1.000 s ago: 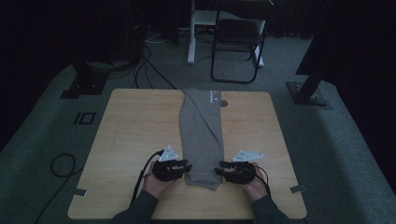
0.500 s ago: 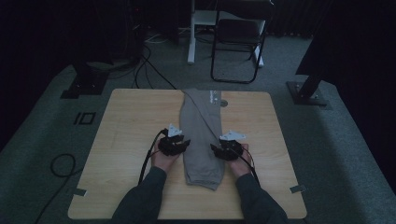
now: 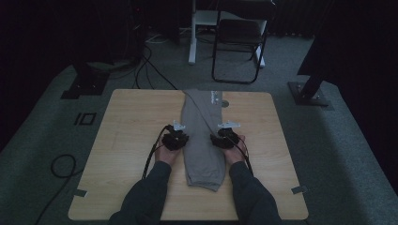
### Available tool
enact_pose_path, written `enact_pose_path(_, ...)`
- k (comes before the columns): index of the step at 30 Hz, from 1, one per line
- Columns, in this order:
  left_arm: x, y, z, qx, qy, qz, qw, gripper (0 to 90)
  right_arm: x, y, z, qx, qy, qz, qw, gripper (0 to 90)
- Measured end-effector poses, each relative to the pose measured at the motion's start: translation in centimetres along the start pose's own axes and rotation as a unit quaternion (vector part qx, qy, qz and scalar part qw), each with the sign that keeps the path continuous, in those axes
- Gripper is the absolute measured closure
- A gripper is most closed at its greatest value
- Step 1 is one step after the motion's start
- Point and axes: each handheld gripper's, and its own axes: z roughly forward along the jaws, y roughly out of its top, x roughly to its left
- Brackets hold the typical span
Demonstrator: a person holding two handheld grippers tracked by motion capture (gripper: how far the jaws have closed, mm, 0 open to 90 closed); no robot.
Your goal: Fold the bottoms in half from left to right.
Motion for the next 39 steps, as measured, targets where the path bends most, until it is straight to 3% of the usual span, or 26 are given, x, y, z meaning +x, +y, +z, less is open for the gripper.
enact_pose_path(10,-1.4,-2.3,-2.4,0.001,-0.012,0.008,0.9999,82.8,0.9,-2.0,-2.4,0.004,0.011,-0.009,0.9999,51.0)
enact_pose_path(20,-3.4,-5.2,-5.1,-0.001,-0.021,0.017,0.9996,86.5,2.8,-4.8,-5.7,0.013,0.024,-0.023,0.9994,52.3)
enact_pose_path(22,-3.6,-5.3,-5.2,0.000,-0.024,0.017,0.9996,86.2,2.8,-4.9,-5.9,0.014,0.025,-0.024,0.9993,52.3)
enact_pose_path(24,-3.5,-5.2,-5.2,-0.001,-0.032,0.017,0.9993,79.9,2.8,-5.1,-6.1,0.016,0.028,-0.025,0.9992,52.3)
enact_pose_path(28,-2.9,-4.4,-4.9,-0.012,-0.033,0.008,0.9994,69.6,2.5,-4.4,-5.6,0.018,0.022,-0.029,0.9992,49.9)
enact_pose_path(30,-2.9,-4.1,-4.7,-0.015,-0.032,0.008,0.9993,67.4,2.4,-3.6,-5.0,0.011,0.005,-0.040,0.9991,48.7)
enact_pose_path(32,-3.1,-3.8,-4.3,-0.012,-0.034,0.010,0.9993,66.8,2.3,-2.4,-4.0,0.003,-0.013,-0.059,0.9982,47.7)
enact_pose_path(33,-3.2,-3.7,-4.3,-0.012,-0.035,0.012,0.9992,65.1,2.1,-1.2,-2.8,0.011,-0.017,-0.062,0.9978,47.3)
enact_pose_path(39,-4.2,-3.9,-4.4,-0.018,-0.048,0.020,0.9985,64.2,2.1,1.0,-0.3,0.015,-0.015,-0.077,0.9968,47.3)
